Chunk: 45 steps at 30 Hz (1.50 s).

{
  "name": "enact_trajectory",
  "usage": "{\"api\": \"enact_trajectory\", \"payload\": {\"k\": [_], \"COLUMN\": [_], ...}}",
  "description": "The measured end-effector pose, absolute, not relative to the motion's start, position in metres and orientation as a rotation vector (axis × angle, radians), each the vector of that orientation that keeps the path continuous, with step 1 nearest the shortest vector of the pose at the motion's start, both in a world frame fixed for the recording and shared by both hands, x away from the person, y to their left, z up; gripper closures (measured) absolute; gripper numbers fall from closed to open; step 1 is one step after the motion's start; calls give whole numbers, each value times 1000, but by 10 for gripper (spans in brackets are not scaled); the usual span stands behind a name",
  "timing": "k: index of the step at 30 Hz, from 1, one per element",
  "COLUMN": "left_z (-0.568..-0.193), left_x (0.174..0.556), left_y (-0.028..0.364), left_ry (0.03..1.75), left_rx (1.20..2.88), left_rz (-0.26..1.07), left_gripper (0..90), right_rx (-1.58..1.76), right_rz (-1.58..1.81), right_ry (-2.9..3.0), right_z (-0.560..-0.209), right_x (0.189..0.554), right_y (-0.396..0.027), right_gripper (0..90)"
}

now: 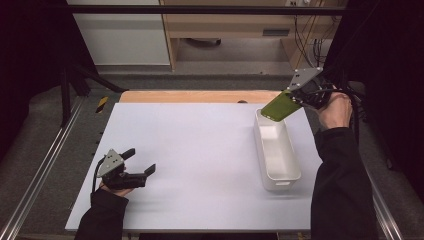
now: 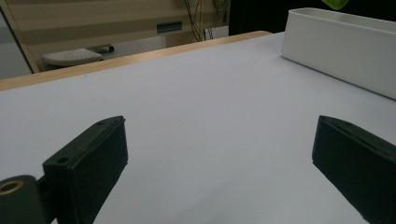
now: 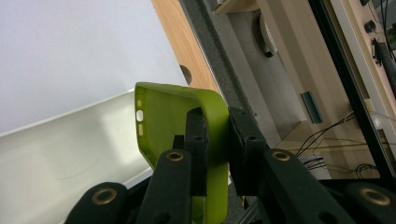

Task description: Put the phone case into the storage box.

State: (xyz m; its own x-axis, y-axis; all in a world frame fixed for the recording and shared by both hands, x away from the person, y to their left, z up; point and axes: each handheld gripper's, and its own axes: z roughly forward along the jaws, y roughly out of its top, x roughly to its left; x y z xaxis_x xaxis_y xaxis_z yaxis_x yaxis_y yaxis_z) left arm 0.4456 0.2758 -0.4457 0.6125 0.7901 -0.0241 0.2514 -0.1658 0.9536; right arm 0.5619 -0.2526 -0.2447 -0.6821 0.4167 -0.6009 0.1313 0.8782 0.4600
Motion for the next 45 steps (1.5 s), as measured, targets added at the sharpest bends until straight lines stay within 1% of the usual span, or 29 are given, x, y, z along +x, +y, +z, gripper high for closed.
{"api": "enact_trajectory", "payload": {"k": [30, 45], "left_z": [-449, -450], "left_x": [449, 450], "left_y": [277, 276], "left_ry": [866, 864], "left_rx": [1739, 1754], "left_rz": [577, 573], "left_gripper": [32, 32], "right_rx": [237, 161], "right_rz": [402, 290], "right_ry": [2399, 2446], "right_z": [-257, -272], "right_x": [597, 611], "right_y": [-236, -226], "right_gripper": [790, 791]}}
